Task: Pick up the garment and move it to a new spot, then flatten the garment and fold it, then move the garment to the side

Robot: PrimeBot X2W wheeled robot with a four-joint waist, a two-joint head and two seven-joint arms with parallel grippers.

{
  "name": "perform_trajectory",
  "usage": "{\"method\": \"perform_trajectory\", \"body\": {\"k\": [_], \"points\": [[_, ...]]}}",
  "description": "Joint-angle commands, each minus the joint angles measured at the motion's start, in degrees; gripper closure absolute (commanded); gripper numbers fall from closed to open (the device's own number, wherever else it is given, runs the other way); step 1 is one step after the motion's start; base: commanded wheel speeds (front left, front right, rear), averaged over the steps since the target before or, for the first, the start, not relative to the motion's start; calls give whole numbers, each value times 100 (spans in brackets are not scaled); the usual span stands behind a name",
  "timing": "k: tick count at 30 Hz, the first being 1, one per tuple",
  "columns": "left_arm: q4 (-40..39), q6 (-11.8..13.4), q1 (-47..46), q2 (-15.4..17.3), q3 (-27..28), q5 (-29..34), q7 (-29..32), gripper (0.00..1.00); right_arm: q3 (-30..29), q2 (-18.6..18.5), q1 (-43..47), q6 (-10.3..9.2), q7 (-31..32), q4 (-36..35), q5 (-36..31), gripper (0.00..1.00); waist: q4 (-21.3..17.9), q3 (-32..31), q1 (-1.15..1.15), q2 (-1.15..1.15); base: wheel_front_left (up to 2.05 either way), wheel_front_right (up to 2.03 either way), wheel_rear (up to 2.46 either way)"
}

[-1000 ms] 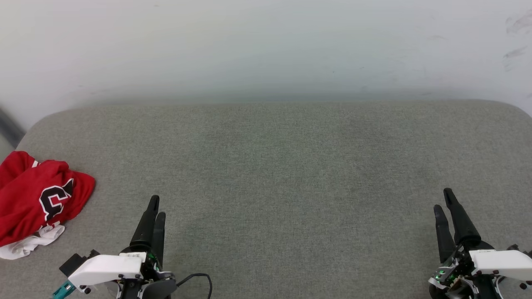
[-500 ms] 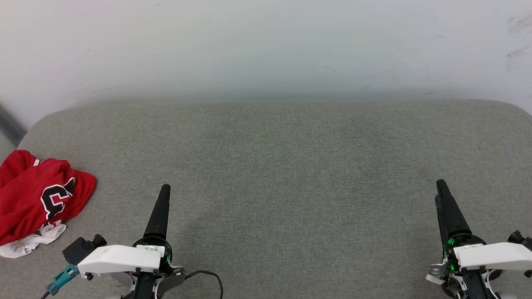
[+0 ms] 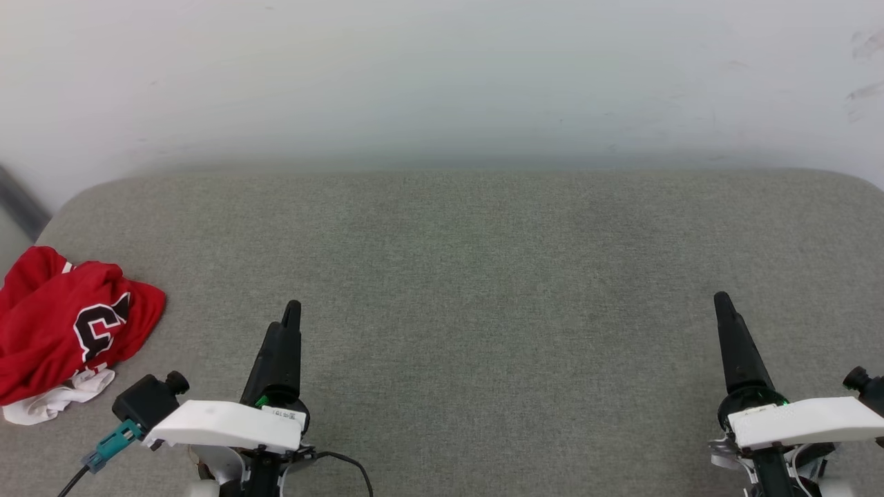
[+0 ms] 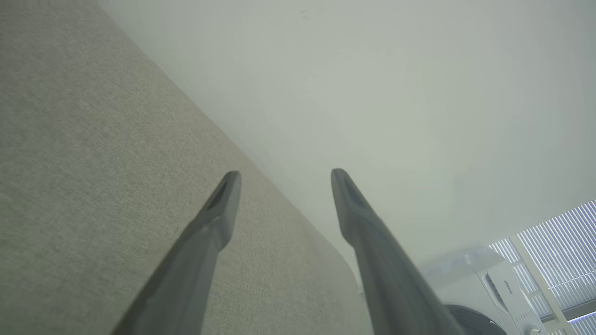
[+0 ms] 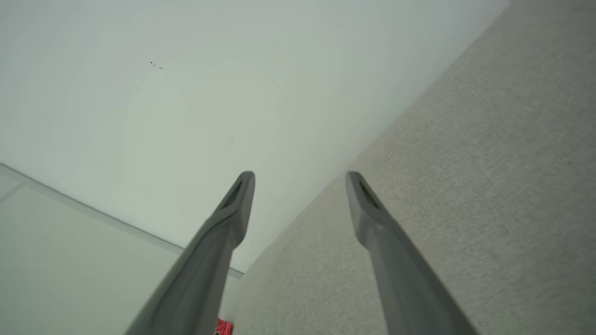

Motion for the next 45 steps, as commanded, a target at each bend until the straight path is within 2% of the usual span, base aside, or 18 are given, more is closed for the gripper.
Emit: {"method": "perform_trajectory", "body": {"k": [1, 12, 19, 20, 30, 45], "points": [[-109, -12, -117, 14, -31, 193, -52, 0, 14, -14, -23, 1, -47, -99, -202, 0, 4, -2, -1, 0, 0, 0, 0], [-87, -13, -100, 15, -222, 1348, -252, 0, 25, -5, 29, 1, -85, -85, -1624, 0, 44, -24, -1, 0, 0, 0, 0], [-55, -13, -123, 17, -313, 2033, -371, 0, 21, 4, 48, 1, -65, -155, -2242, 0, 60, -20, -1, 0, 0, 0, 0], [-41, -14, -131, 17, -355, 2281, -420, 0, 0, 8, 57, 1, -72, -174, -2421, 0, 68, -19, -1, 0, 0, 0, 0], [79, -2, -143, 19, -403, 3098, -571, 0, 7, 11, 75, 1, -113, -219, -3058, 0, 94, -20, -1, 0, 0, 0, 0], [247, 25, -170, 20, -359, 4007, -778, 0, 0, 12, 141, 1, -99, -196, -3848, 0, 143, -28, -1, 0, 0, 0, 0]]}}
